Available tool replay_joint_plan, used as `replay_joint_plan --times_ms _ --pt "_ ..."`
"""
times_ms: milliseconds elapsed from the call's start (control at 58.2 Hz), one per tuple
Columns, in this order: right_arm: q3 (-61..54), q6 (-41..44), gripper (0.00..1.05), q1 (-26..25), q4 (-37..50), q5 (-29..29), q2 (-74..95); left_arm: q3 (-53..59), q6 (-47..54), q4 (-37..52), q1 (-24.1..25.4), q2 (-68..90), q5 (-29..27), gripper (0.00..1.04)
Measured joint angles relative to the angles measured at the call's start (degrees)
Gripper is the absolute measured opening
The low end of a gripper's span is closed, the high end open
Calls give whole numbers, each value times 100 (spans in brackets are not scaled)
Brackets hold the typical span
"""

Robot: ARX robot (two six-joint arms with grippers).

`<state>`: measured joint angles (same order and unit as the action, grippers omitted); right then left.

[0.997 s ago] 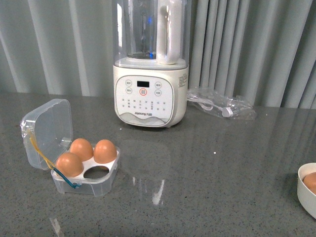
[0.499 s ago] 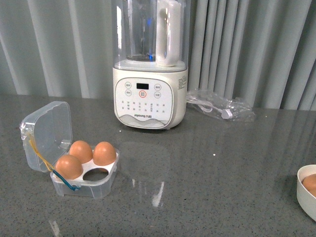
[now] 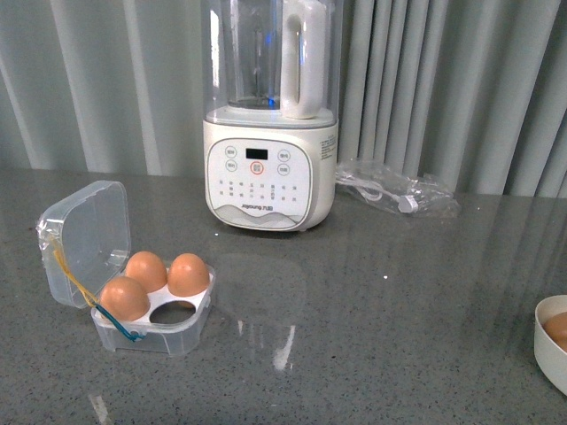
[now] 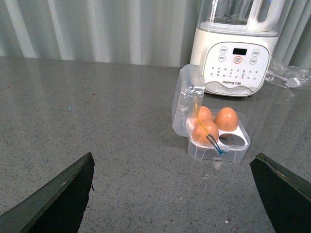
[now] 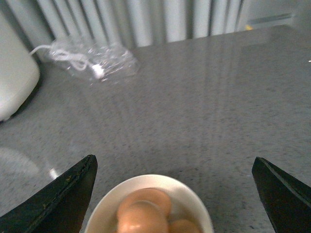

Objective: Put egg into box

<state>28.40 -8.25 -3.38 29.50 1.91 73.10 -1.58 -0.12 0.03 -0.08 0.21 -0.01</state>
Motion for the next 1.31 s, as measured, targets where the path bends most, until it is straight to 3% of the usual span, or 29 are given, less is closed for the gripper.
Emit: replay_joint_plan --times_ms 447,1169,1307 --pt "455 332 97 251 -411 -485 1001 0 0 0 0 0 0 98" --pt "85 411 97 -15 15 -673 1447 0 0 0 0 0 -2 98" --pt "76 474 79 -15 42 -634 1445 0 0 0 0 0 -2 98"
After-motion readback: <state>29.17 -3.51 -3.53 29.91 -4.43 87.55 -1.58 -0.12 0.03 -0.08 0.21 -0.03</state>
